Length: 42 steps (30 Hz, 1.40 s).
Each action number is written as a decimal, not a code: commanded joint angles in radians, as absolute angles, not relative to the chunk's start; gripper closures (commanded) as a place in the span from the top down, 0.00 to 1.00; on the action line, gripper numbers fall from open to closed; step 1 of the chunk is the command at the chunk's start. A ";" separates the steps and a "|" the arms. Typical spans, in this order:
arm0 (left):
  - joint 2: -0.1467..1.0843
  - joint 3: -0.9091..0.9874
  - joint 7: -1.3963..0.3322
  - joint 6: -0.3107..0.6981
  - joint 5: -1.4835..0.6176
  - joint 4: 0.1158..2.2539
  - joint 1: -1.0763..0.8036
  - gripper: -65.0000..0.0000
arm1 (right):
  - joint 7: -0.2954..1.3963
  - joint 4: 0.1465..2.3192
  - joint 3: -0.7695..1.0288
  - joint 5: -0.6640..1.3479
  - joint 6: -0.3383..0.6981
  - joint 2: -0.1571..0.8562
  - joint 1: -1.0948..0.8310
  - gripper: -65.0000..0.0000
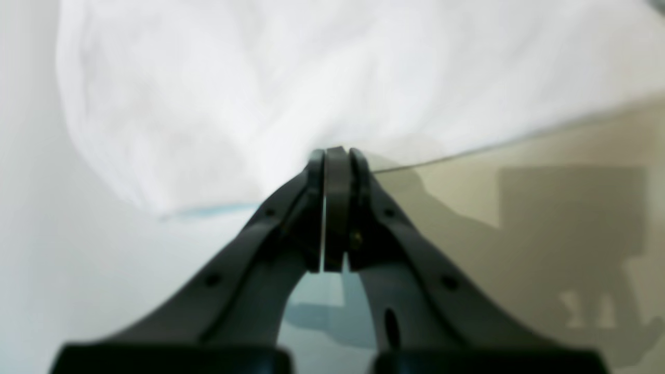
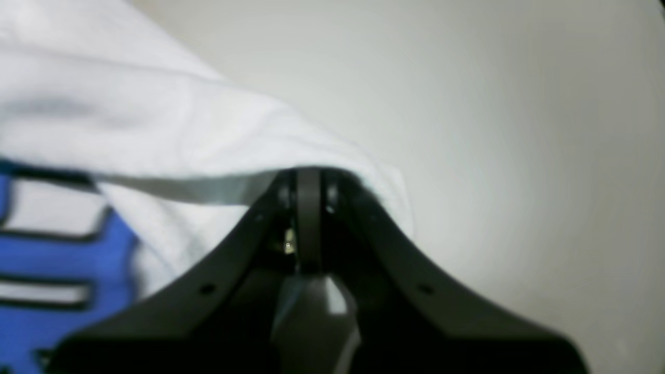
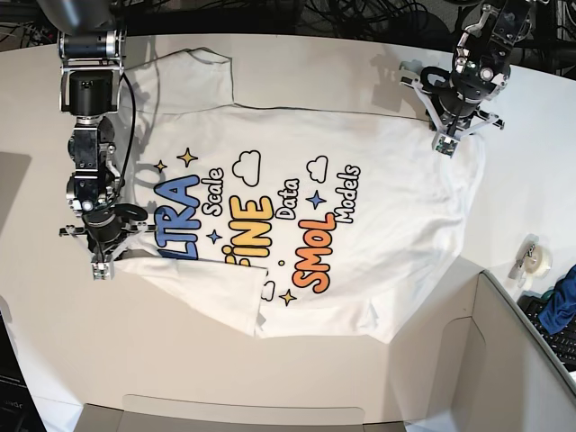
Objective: Layout the t-shirt on the table in an organized manner, then fold the t-shirt properly
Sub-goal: 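Release the shirt and pull both grippers back to the shirt's shoulders, then press and smooth the shoulder areas with both grippers, then lift away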
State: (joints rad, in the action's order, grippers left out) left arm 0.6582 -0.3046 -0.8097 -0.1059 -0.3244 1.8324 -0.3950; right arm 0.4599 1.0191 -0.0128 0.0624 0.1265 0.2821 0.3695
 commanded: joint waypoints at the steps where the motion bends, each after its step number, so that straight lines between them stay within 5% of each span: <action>1: 0.682 -0.305 -0.868 -0.102 -0.331 1.825 -0.414 0.01 | 0.438 1.035 -0.008 0.059 0.117 0.306 0.410 0.00; 20: 0.736 -0.302 -0.868 -0.102 -0.331 1.828 -0.450 0.01 | 0.440 0.960 -0.002 0.064 0.117 0.432 0.567 0.00; 30: 0.725 -0.236 -0.868 -0.110 -0.334 1.988 -0.469 0.00 | 0.453 1.466 -0.097 0.058 0.117 0.381 0.252 0.00; 36: 0.645 -0.096 -0.869 -0.104 -0.334 2.041 -0.463 0.01 | 0.636 1.534 -0.259 0.058 0.117 0.291 0.223 0.00; 42: 0.616 -0.068 -0.869 -0.104 -0.334 2.026 -0.378 0.01 | 0.707 1.822 -0.263 0.061 0.114 0.269 0.031 0.00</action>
State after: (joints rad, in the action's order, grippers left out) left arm 0.5953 -0.0822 -0.8917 -0.0986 -0.3458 2.0148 -0.3862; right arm 0.7364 1.7969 -0.2676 0.0639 0.1200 0.2661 0.0101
